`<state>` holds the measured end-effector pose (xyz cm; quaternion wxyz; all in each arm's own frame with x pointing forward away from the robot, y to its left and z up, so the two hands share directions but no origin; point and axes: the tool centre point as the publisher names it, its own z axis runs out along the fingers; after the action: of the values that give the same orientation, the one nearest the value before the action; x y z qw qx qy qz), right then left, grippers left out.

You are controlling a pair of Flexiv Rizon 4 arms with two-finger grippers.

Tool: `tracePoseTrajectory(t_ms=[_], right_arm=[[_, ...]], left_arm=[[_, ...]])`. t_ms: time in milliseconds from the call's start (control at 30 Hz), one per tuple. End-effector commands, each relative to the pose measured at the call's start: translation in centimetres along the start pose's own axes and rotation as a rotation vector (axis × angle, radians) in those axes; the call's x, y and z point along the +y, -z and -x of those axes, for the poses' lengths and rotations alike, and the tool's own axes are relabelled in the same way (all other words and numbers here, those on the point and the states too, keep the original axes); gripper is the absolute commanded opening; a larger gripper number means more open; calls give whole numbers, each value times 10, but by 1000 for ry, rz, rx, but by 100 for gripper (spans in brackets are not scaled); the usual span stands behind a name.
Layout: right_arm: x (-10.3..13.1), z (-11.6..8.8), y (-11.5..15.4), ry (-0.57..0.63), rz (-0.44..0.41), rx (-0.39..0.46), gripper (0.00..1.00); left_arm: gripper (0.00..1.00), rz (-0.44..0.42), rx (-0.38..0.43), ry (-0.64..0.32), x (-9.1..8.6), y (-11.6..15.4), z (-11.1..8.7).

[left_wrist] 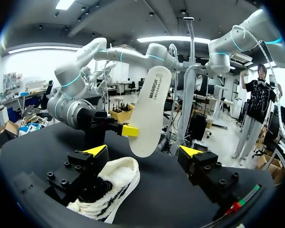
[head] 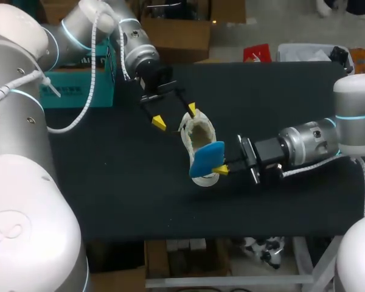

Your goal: Open the shoe tongue, take the insole out of the shoe, put the insole back into the shoe, and pack the shoe into the shoebox

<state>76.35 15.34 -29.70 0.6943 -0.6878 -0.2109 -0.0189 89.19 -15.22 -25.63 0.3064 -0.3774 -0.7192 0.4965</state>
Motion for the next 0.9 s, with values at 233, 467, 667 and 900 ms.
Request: tracePoseTrajectory(t_ms=[233,467,667,900], right_arm=[[1,0,1,0,-5,-1,0],[1,0,1,0,-5,-1,0],[1,0,1,0,-5,-1,0],[1,0,1,0,-5,-1,0]], left_arm=[[100,36,67,15,1,9,10],[100,45,66,6,1,10,9],[100,5,-45,-75,0,0,-1],[100,-31,-216,-144,-9,-16,-17]])
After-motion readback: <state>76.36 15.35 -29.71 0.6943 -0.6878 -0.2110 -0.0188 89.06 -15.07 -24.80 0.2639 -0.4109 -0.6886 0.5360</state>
